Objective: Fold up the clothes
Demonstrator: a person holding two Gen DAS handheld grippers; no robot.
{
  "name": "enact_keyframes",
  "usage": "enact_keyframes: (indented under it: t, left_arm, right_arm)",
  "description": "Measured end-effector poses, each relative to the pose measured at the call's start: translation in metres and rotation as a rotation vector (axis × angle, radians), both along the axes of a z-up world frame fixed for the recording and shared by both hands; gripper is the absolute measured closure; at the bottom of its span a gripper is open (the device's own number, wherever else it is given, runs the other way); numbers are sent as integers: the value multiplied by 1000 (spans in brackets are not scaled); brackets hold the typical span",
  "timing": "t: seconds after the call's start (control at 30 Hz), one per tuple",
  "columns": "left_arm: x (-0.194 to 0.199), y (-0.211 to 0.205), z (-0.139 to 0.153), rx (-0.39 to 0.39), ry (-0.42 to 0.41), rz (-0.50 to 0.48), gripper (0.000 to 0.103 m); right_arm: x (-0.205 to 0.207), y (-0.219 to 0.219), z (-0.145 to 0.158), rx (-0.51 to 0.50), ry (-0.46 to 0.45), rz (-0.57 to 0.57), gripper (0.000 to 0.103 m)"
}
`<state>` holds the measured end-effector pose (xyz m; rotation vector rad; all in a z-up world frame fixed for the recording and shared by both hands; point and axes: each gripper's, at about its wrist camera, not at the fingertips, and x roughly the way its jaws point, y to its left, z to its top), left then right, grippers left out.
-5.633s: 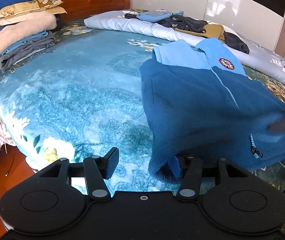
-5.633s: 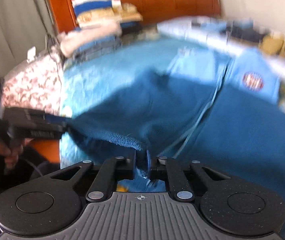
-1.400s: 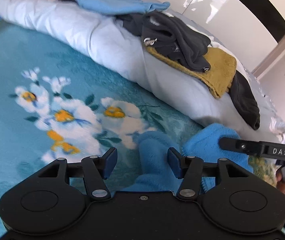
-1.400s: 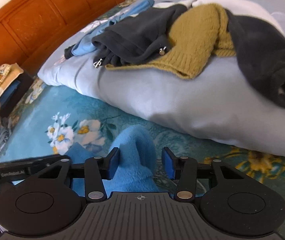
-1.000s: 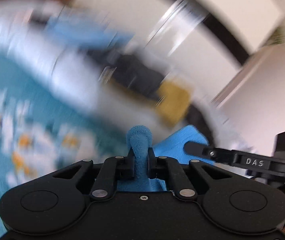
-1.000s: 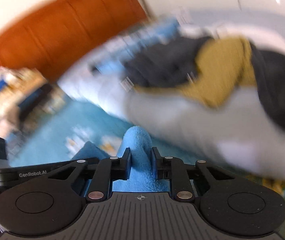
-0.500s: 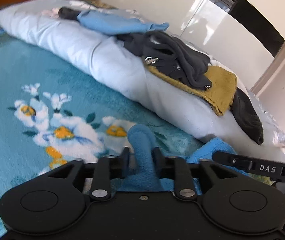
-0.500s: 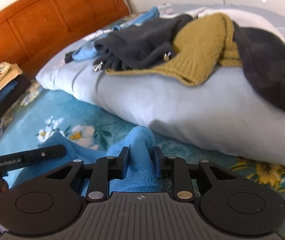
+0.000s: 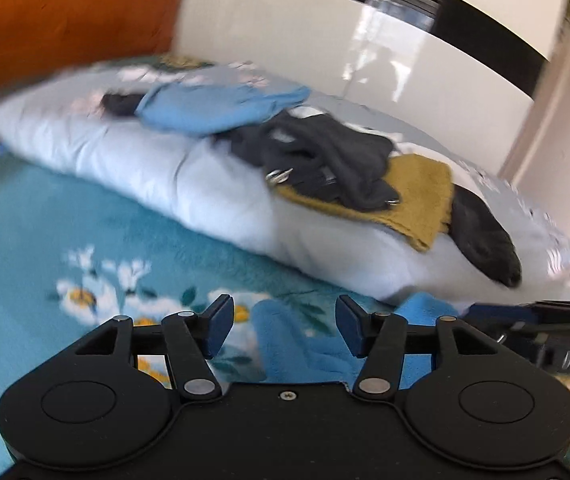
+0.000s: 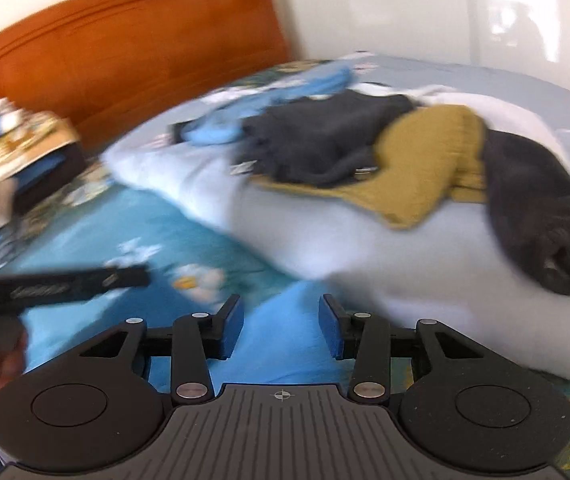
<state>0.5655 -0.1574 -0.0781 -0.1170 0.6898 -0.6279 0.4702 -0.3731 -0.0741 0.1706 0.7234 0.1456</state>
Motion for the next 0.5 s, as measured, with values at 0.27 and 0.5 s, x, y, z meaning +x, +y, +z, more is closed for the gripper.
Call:
enact_keyframes:
  t: [0.27,0.5]
  left_arm:
    - [-42,-30,-5,170,-4,-192,62]
    - [-50,-34,-13,188,15,-211,63]
  right_arm:
    - [-4,46,-25,-133,126,103,73]
    - [-16,55,-30,-185,163,83,73]
